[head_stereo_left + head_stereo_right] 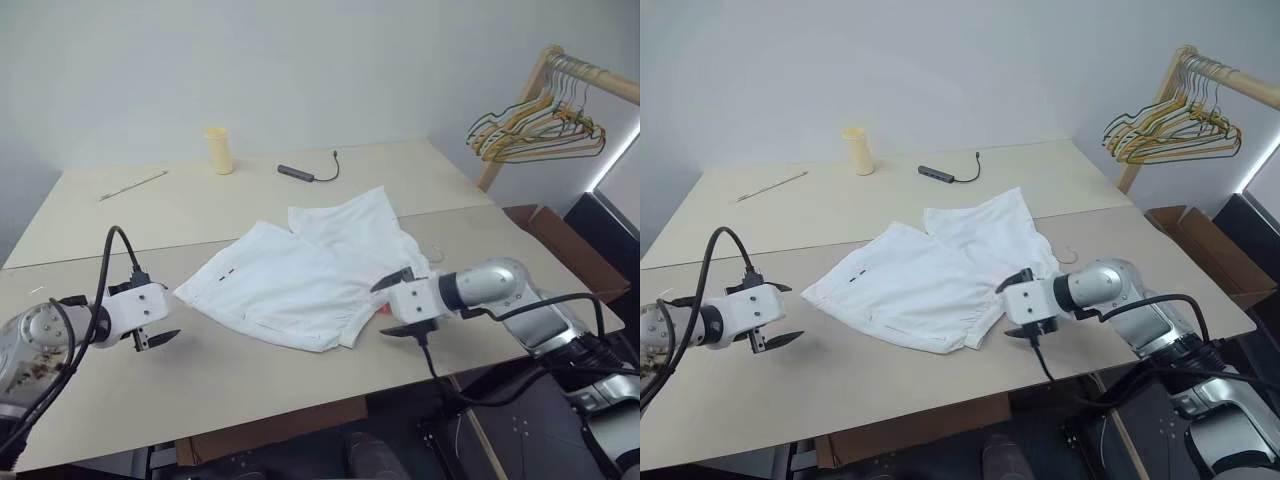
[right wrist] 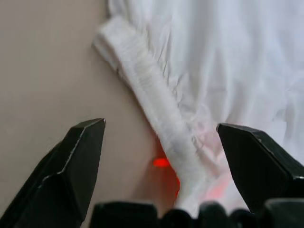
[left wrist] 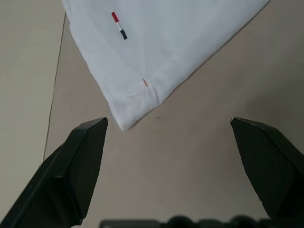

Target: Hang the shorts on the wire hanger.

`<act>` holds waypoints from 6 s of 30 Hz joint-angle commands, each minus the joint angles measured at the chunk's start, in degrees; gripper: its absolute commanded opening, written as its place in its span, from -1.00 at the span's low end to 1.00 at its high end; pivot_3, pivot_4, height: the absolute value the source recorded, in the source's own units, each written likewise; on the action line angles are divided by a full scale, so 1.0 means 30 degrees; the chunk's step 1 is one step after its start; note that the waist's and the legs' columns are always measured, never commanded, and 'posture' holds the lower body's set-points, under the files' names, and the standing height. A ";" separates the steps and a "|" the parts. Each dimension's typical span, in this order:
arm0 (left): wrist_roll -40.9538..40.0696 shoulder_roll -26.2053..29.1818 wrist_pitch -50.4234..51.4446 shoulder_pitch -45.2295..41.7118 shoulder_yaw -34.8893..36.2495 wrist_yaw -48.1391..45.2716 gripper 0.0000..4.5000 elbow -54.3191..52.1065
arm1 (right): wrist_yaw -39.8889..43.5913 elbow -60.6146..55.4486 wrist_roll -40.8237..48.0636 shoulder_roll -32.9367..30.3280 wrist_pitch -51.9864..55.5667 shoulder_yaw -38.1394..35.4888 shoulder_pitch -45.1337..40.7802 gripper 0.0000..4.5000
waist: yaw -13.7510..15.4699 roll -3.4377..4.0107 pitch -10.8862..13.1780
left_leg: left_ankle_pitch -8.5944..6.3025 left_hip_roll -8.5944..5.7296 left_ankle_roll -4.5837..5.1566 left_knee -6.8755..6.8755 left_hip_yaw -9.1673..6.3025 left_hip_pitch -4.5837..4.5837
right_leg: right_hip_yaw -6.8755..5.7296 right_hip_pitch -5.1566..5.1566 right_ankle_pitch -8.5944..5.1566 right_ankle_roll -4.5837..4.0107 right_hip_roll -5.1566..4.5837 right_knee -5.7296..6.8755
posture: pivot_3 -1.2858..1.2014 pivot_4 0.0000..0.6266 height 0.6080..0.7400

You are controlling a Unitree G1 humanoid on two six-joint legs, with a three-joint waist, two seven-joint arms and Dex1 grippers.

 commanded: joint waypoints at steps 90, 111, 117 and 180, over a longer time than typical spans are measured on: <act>0.0382 0.1882 0.4611 1.5149 0.9446 -0.8021 -0.98 -1.2466 | -0.2182 0.4728 -0.7752 0.4916 -0.5289 0.5286 -0.4100 -1.00 | 0.0634 0.0042 0.0016 | -0.0038 -0.0011 0.0038 0.0155 0.0024 -0.0029 | 0.0017 -0.0018 -0.0010 0.0048 -0.0016 0.0069 | -0.04 -1.00 1.00; -0.3153 0.2942 0.2876 1.4083 1.1207 -1.3033 -0.59 -1.1563 | 0.1679 0.2342 -0.5078 0.3172 -0.5811 0.4199 -0.1885 -0.75 | -0.0188 0.0018 0.0001 | -0.0045 0.0018 0.0042 0.0165 0.0169 -0.0007 | 0.0030 -0.0019 -0.0053 0.0015 0.0025 0.0111 | -0.08 -1.00 1.00; -0.3966 0.3747 0.2169 1.3849 1.1996 -1.3033 0.23 -0.9952 | 0.2841 0.1021 -0.3166 0.2510 -0.4573 0.2832 -0.1359 0.10 | -0.0192 0.0011 -0.0001 | -0.0046 0.0024 0.0042 0.0162 0.0166 -0.0010 | 0.0028 -0.0026 -0.0055 0.0015 0.0029 0.0111 | -0.09 -1.00 1.00; -0.3333 -0.0391 0.2795 -0.1566 -0.1951 -0.4674 1.00 -0.6047 | -0.8349 1.0679 -0.0857 1.0473 1.4257 -0.2877 -0.3085 0.58 | -0.2818 -0.0003 -0.0011 | -0.0069 -0.0068 0.0077 0.0186 -0.0031 -0.0036 | 0.0147 0.0023 -0.0002 0.0140 -0.0007 0.0098 | -0.18 -1.00 1.00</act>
